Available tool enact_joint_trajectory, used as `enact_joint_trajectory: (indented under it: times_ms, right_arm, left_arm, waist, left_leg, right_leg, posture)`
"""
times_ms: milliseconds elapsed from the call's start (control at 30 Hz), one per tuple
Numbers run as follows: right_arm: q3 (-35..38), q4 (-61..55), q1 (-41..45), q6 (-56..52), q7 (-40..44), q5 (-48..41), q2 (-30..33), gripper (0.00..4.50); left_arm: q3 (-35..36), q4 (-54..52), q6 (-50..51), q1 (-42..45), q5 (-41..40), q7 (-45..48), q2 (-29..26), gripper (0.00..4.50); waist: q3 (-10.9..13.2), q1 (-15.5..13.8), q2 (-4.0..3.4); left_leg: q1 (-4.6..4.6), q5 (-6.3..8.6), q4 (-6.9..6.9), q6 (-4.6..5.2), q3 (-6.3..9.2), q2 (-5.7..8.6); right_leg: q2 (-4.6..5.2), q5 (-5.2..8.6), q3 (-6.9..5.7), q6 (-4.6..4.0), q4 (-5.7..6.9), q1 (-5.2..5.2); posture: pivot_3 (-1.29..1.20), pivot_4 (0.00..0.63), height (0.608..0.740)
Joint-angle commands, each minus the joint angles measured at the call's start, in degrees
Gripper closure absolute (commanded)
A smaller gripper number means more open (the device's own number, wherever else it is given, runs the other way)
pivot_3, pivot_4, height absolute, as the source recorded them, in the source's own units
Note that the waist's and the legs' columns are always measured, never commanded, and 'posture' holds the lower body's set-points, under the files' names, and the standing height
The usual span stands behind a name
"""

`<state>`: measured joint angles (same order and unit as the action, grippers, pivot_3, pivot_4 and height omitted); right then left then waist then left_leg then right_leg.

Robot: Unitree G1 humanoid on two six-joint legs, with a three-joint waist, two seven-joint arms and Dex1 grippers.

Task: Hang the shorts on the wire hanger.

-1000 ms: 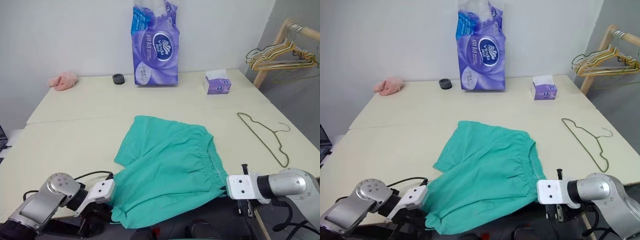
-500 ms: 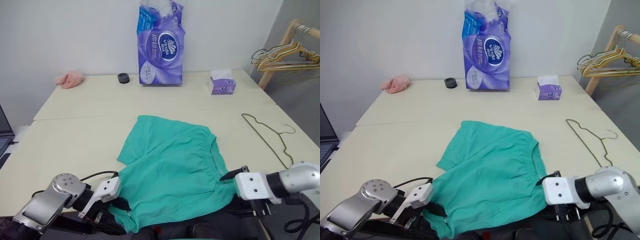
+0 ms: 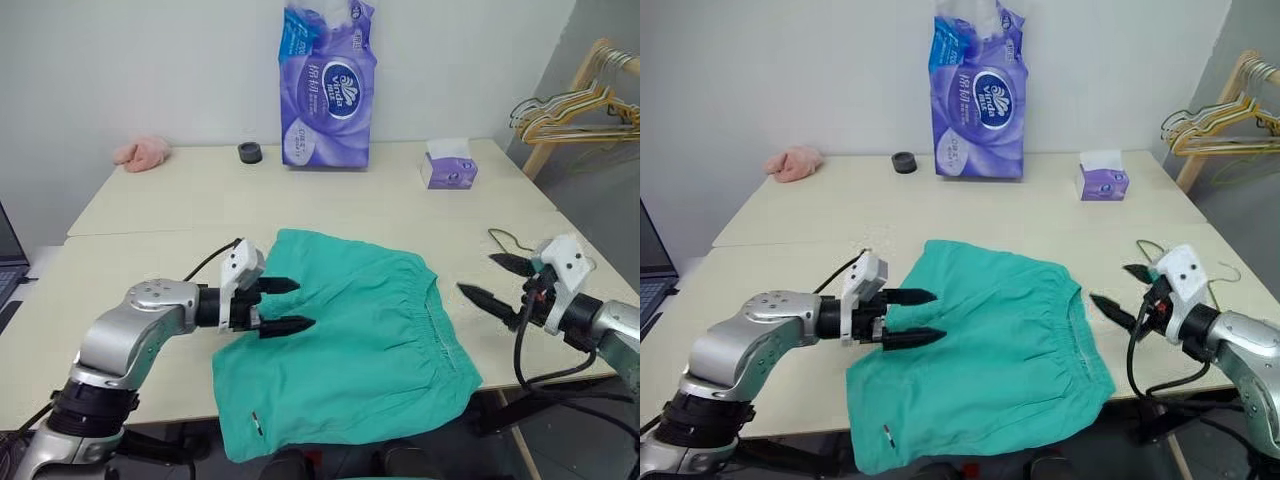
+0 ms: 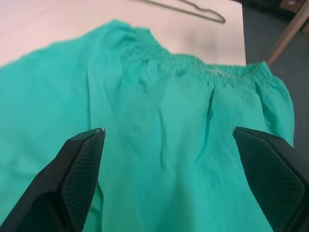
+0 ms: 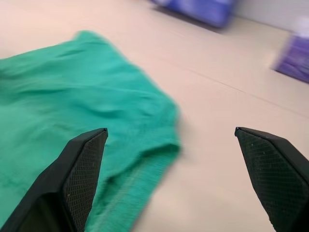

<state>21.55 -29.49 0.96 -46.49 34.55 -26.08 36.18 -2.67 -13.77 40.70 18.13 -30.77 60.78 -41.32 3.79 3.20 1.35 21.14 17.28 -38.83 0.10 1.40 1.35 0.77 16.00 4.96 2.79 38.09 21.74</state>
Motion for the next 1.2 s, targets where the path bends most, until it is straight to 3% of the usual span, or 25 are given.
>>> enact_joint_trajectory:
  times_ms: [33,267,533,767,967,1200]
  right_arm:
    - [5.1,3.9,2.7,-3.8,-8.6,0.3,-2.7,0.0]
    - [7.0,24.0,8.5,-0.5,-16.7,8.0,1.2,0.0]
    - [-0.2,49.1,19.0,7.3,-11.4,13.1,8.5,0.0]
    - [-7.9,62.6,25.2,13.4,-4.9,17.1,10.4,0.0]
    - [-9.3,66.6,25.8,14.1,-2.5,18.0,11.6,0.0]
    - [-7.4,61.9,18.5,12.0,-0.2,17.1,13.4,0.0]
  left_arm:
    - [-1.9,-1.8,-4.3,4.5,2.8,-1.1,1.2,0.02]
    - [-8.4,-1.0,-10.2,10.5,8.3,-1.2,4.7,0.02]
    - [-12.3,-0.5,-10.8,11.9,9.5,-1.7,9.7,0.02]
    - [-13.2,-3.2,-8.9,11.7,9.2,-1.9,10.2,0.02]
    - [-13.0,-4.7,-7.4,11.5,8.6,-2.0,10.3,0.02]
    - [-13.3,-4.7,-7.2,11.6,8.7,-2.0,10.6,0.02]
  waist:
    - [0.0,0.0,-0.03]
    - [0.1,0.3,-0.29]
    - [0.1,3.1,-0.36]
    - [0.2,4.6,-0.44]
    - [0.2,4.7,-0.45]
    - [0.2,4.4,-0.43]
  left_leg:
    - [0.02,0.0,0.0,0.0,-0.01,0.0]
    - [-0.17,-0.01,-0.04,0.05,-0.33,0.09]
    - [-0.26,0.03,-0.03,0.12,-0.53,-0.02]
    - [-0.31,0.03,-0.04,0.12,-0.5,-0.06]
    - [-0.3,0.04,-0.05,0.13,-0.48,-0.04]
    - [-0.3,0.04,-0.05,0.13,-0.4,-0.04]
  right_leg:
    - [0.0,0.0,0.01,0.0,0.01,0.03]
    - [-0.05,0.0,0.28,0.0,-0.04,-0.15]
    - [-0.57,0.0,0.64,0.04,-0.08,-0.22]
    - [-0.61,-0.01,0.65,0.06,-0.08,-0.3]
    - [-0.59,-0.03,0.65,0.1,-0.11,-0.32]
    - [-0.59,-0.01,0.59,0.12,-0.14,-0.37]
  posture:
    - [-0.11,0.04,0.74]
    - [-0.13,0.044,0.74]
    - [-0.14,0.049,0.74]
    - [-0.13,0.05,0.74]
    - [-0.12,0.049,0.74]
    - [-0.14,0.053,0.74]
